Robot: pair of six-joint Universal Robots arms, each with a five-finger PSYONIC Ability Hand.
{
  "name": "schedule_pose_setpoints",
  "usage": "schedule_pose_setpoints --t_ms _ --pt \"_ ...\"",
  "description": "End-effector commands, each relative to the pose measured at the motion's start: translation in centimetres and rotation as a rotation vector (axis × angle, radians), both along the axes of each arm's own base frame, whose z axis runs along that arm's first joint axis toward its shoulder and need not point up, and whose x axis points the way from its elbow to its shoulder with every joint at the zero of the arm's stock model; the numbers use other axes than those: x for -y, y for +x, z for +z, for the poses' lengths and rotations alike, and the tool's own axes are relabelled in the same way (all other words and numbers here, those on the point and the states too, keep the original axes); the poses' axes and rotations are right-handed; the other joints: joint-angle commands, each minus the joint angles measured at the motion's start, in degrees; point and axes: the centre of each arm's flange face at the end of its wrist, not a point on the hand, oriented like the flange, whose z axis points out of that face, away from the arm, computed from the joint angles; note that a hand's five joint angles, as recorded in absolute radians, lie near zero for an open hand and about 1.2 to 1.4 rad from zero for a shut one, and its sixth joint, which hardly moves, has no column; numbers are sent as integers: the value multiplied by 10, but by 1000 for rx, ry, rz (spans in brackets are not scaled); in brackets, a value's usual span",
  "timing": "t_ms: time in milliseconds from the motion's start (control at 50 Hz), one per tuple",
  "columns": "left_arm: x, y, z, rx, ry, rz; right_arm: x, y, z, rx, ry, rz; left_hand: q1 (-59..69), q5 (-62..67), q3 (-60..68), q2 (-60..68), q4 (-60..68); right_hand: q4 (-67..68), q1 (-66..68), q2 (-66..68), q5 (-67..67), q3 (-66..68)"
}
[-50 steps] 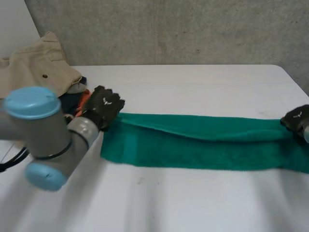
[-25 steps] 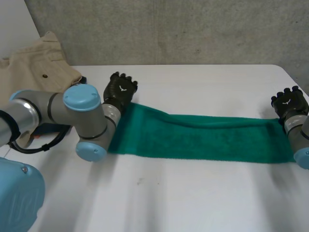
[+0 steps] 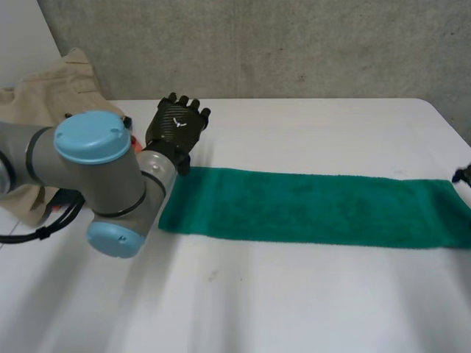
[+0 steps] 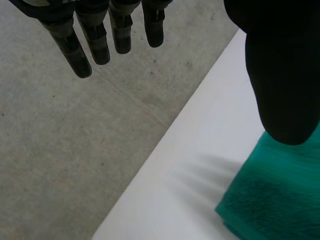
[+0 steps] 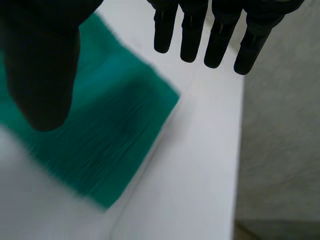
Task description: Fold the laundry.
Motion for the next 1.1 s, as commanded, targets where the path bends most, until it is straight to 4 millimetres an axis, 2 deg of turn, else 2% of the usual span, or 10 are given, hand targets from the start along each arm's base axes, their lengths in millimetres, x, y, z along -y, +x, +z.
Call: schedule_pose_setpoints --t_ms 20,220,300,460,600,660,740,900,980,1100 --pt "-9 5 -9 -8 50 -2 -4 -20 -29 22 -32 -5 -9 -28 -22 -20 -17 46 45 56 39 45" --pt "-11 4 -13 -5 61 -5 7 -25 -62 16 -65 -2 -9 -28 -22 -20 -17 91 90 101 84 90" --pt "-12 3 -13 -6 61 -5 16 -32 -62 -15 -111 -19 -9 -28 -22 -20 -17 589 588 599 582 588" --pt "-15 6 -7 -10 55 -2 31 -87 -35 -172 -240 -204 -9 -28 -22 -20 -17 590 589 600 583 589" --pt "-22 14 2 -14 48 2 40 -94 -17 -394 -281 -155 -9 -28 -22 -20 -17 590 589 600 583 589" --pt "-23 17 6 -17 44 7 41 -53 -12 -405 -320 -29 -9 -28 -22 -20 -17 590 589 600 583 589" --pt "-24 22 8 -19 46 18 29 53 4 -338 -452 263 -9 -28 -22 -20 -17 590 589 600 583 589" --pt "-33 27 13 -53 64 19 -56 213 12 -210 -685 789 -9 -28 -22 -20 -17 590 589 600 583 589" --pt "-35 26 11 -69 80 17 -113 267 -24 -153 -633 1029 -9 -28 -22 -20 -17 590 589 600 583 589" --pt "-37 24 9 -69 88 10 -145 283 -68 -170 -475 1096 -9 -28 -22 -20 -17 590 589 600 583 589"
